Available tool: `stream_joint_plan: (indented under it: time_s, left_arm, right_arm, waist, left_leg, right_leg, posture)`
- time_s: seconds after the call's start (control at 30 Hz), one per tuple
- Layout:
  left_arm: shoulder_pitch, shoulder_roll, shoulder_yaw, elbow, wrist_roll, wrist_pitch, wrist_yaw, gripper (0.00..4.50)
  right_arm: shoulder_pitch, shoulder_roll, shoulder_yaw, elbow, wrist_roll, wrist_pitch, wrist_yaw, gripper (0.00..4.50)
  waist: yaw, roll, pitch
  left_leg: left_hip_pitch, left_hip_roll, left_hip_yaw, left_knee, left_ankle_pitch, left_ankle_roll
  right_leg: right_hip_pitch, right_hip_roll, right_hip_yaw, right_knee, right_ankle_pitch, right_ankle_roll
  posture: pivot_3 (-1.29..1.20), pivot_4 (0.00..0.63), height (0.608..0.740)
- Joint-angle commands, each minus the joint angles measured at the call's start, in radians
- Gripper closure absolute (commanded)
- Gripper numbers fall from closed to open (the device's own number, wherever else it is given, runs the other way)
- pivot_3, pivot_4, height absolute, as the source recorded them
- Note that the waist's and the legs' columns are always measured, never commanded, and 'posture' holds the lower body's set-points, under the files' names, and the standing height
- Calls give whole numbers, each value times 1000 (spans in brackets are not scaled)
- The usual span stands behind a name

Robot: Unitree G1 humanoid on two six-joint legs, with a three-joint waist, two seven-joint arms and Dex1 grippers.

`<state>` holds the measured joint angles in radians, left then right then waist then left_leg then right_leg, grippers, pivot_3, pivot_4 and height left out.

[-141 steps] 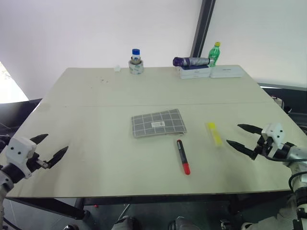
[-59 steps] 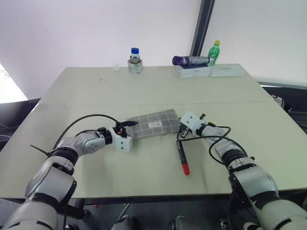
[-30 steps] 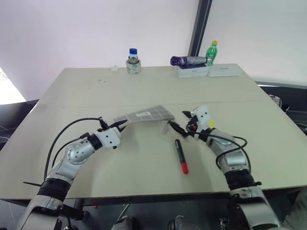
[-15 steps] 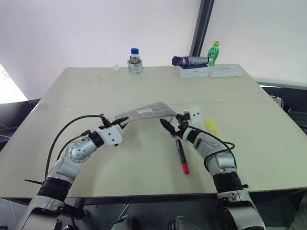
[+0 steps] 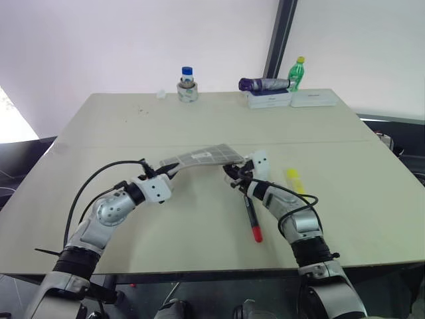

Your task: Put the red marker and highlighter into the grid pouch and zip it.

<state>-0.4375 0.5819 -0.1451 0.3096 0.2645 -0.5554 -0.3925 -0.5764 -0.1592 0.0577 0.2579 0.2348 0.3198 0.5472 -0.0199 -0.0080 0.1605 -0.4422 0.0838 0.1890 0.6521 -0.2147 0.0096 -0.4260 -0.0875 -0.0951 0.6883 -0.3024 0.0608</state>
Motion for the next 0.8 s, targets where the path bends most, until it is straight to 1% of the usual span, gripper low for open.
stream_joint_plan:
  time_s: [0.03, 0.1, 0.13, 0.23, 0.27, 0.47, 0.6, 0.7, 0.8]
  left_arm:
    - [10, -15, -17, -50, 22, -11, 4, 4500]
    - [27, -20, -26, -70, 21, -7, -12, 4500]
    - [33, -18, -29, -75, 32, -3, -12, 4500]
    - [35, -22, -27, -78, 53, 20, 4, 4500]
    - [30, -28, -28, -72, 58, 26, 10, 4500]
    - [4, -57, -41, -47, 83, 41, 19, 4500]
    - [2, -62, -40, -41, 88, 43, 21, 4500]
    - [3, -61, -43, -44, 101, 54, 24, 4500]
    - [7, -60, -36, -49, 105, 63, 28, 4500]
  right_arm:
    - [-10, 12, 69, -85, -40, -31, 17, 4462]
    - [-17, 37, 67, -92, -30, -22, 1, 4462]
    - [-18, 32, 84, -94, -40, -33, 20, 4462]
    - [-7, -15, 187, -114, -104, -100, 121, 4462]
    - [-3, -16, 214, -126, -108, -108, 147, 4462]
    - [-29, 25, 344, -78, -206, -204, 172, 4462]
    - [-45, 87, 377, -17, -233, -238, 180, 4462]
    - [-54, 92, 383, 18, -266, -281, 192, 4462]
    - [-53, 103, 371, 11, -253, -295, 205, 4462]
  waist:
    - [0, 0, 0]
    - [0, 0, 0]
    - [0, 0, 0]
    - [2, 0, 0]
    - [2, 0, 0]
    - [0, 0, 0]
    - [1, 0, 0]
    - [1, 0, 0]
    - [2, 0, 0]
  left_leg:
    - [0, 0, 0, 0, 0, 0]
    - [0, 0, 0, 0, 0, 0]
    - [0, 0, 0, 0, 0, 0]
    - [0, 0, 0, 0, 0, 0]
    - [0, 0, 0, 0, 0, 0]
    - [0, 0, 0, 0, 0, 0]
    - [0, 0, 0, 0, 0, 0]
    - [0, 0, 0, 0, 0, 0]
    - [0, 0, 0, 0, 0, 0]
  right_leg:
    - [0, 0, 0, 0, 0, 0]
    - [0, 0, 0, 0, 0, 0]
    - [0, 0, 0, 0, 0, 0]
    - [0, 0, 0, 0, 0, 0]
    - [0, 0, 0, 0, 0, 0]
    - [0, 0, 0, 0, 0, 0]
    - [0, 0, 0, 0, 0, 0]
    - [0, 0, 0, 0, 0, 0]
    - [0, 0, 0, 0, 0, 0]
  posture:
    - [0, 150, 740]
    - [0, 150, 740]
    - [0, 150, 740]
    - [0, 150, 740]
    - [0, 150, 740]
    - [0, 150, 740]
    - [0, 150, 740]
    - [0, 150, 740]
    - [0, 150, 740]
